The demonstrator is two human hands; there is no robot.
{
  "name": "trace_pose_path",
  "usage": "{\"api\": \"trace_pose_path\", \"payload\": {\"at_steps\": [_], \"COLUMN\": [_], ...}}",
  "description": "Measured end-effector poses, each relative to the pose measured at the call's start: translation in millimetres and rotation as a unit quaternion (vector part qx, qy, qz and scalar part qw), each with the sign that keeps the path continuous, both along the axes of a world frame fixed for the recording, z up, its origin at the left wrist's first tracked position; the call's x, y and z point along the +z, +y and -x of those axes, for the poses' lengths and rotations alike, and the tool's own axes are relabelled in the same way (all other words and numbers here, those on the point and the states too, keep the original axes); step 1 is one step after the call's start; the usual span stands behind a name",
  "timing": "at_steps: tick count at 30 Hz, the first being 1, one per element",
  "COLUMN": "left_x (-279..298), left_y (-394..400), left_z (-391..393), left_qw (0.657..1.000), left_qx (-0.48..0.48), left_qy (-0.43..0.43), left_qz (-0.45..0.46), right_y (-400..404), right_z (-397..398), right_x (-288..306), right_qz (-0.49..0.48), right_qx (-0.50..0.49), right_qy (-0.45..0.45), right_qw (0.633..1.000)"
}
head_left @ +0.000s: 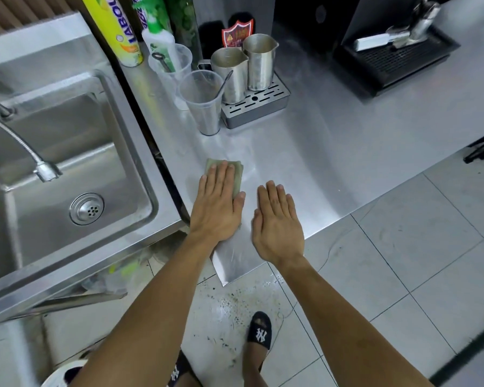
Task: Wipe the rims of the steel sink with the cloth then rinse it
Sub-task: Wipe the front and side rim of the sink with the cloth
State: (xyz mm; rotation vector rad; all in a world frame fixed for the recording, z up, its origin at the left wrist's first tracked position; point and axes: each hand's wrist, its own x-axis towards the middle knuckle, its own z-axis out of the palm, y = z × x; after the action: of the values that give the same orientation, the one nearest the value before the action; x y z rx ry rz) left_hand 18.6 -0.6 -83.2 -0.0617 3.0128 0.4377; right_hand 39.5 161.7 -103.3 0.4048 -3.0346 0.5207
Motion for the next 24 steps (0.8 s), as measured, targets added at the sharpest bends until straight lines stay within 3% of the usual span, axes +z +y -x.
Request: {"api": "trace_pose_path", "payload": {"at_steps": [9, 14, 18, 21, 24], "left_x": [-6, -3, -3, -3, 14], "left_y": [-8, -6, -5, -9, -14], "left_z": [-6, 14, -23, -47, -44], "left_qw": [0.999, 1.0, 1.0, 0.998, 0.982], "left_qx": [-0.034, -0.004, 0.014, 0.026, 0.065], "left_qy": [0.0, -0.006, 0.012, 0.025, 0.044], "left_qz": [0.031, 0.011, -0.006, -0.057, -0.17], "right_y": [0, 1, -2, 0, 3], "right_z": [-1, -2, -1, 1, 1], "right_x": [0, -1, 0, 1, 5], "right_qz": [-0.002, -0.018, -0.028, -0.025, -0.015], "right_qx": [0.001, 0.008, 0.025, 0.042, 0.048], "right_qy": [0.009, 0.009, 0.002, -0.015, -0.034], "right_qw": [1.0, 1.0, 0.999, 0.999, 0.998]}}
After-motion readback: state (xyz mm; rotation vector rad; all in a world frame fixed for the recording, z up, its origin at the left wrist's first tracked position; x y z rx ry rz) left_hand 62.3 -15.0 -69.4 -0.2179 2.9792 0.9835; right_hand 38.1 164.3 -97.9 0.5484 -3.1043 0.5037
